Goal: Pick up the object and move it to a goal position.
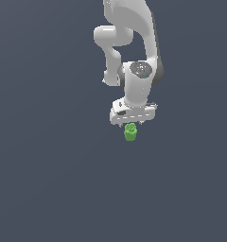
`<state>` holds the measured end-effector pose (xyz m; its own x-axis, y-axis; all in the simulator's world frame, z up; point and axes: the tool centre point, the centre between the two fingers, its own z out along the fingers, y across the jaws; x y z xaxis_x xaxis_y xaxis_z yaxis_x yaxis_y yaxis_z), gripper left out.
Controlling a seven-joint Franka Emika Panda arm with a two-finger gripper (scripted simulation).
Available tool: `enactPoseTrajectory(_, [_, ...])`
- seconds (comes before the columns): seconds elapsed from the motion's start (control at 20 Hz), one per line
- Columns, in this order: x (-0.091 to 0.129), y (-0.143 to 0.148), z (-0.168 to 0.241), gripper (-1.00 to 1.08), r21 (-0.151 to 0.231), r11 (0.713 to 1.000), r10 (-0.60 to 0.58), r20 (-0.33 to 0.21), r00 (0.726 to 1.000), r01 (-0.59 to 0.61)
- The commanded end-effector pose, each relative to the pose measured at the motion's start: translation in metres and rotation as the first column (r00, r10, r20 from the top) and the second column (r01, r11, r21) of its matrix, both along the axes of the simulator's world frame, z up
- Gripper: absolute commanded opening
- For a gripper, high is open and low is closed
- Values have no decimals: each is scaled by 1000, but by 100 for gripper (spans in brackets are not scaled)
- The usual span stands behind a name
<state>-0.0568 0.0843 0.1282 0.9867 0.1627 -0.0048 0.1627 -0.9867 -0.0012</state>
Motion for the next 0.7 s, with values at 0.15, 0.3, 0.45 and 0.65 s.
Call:
enactPoseTrajectory(0.15, [-4, 6, -2, 100, 0, 1000, 14, 3, 1000, -14])
enactPoseTrajectory(0.3, [-4, 6, -5, 100, 0, 1000, 14, 3, 1000, -14])
enactPoseTrajectory(0.45, [-4, 7, -14, 100, 0, 1000, 15, 4, 1000, -15])
enactPoseTrajectory(0.65, [-5, 7, -33, 100, 0, 1000, 16, 4, 1000, -16])
